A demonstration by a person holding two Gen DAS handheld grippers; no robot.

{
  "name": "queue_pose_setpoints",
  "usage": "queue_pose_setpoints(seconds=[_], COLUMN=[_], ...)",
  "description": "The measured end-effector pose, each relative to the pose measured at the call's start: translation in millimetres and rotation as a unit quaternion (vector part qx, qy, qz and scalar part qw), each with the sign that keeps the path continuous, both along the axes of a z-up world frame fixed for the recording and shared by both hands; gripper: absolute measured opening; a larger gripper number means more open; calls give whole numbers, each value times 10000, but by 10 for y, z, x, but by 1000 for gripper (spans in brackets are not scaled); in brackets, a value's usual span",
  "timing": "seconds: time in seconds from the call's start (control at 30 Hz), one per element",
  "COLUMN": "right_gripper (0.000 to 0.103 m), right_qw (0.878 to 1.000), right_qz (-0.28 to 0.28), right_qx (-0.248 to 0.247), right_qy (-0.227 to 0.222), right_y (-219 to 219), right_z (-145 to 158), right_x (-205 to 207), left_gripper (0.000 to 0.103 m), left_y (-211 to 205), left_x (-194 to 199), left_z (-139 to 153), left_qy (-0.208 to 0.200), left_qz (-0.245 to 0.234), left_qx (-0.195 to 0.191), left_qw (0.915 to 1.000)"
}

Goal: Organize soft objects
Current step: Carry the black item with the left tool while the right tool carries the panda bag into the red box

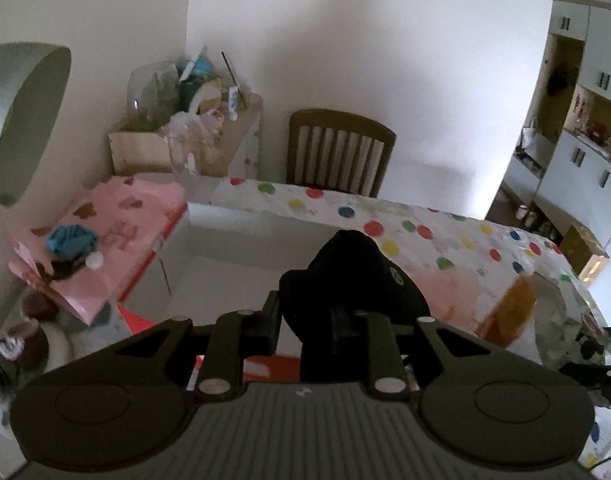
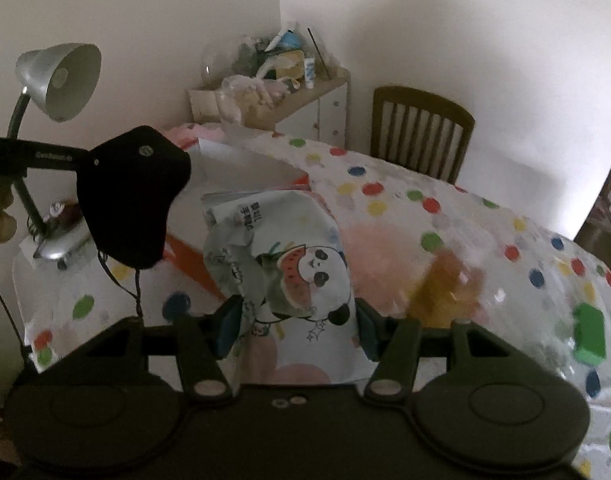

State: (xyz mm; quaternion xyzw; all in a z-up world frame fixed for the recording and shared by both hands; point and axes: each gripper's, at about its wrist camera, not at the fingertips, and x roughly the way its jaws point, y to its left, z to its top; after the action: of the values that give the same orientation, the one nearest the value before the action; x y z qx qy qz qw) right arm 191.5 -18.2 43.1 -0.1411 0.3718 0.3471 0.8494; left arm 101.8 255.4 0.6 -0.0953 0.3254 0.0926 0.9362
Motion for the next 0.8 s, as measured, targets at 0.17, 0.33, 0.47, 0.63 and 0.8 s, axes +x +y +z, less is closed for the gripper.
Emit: queue_pose_setpoints(seconds=[0.17,0.33,0.47,0.63,0.8], right_gripper=[58,58,58,58,58], right_qw=[10000,10000,9999,9995,9988], right_qz=[44,62,57,-3,-87], right_qx=[28,-33,-131,-294,-447], right_qy=[46,54,62,99,204], right_y=[502,966,1306,1710,2045], right_z=[7,-30,-106,-284,-496], right_x=[154,269,353,495,658], left_gripper=[23,23,23,23,23], left_y=[242,496,663,853,1004], left_x=[192,387,572,795,1032], left_z=[83,135,109,-5,-161], left_qy=[-71,-155,-127,-55,33], left_qz=[50,82,81,136,211], left_qx=[258,438,673,747,884], left_qw=[9996,9989,9976,9971,9959])
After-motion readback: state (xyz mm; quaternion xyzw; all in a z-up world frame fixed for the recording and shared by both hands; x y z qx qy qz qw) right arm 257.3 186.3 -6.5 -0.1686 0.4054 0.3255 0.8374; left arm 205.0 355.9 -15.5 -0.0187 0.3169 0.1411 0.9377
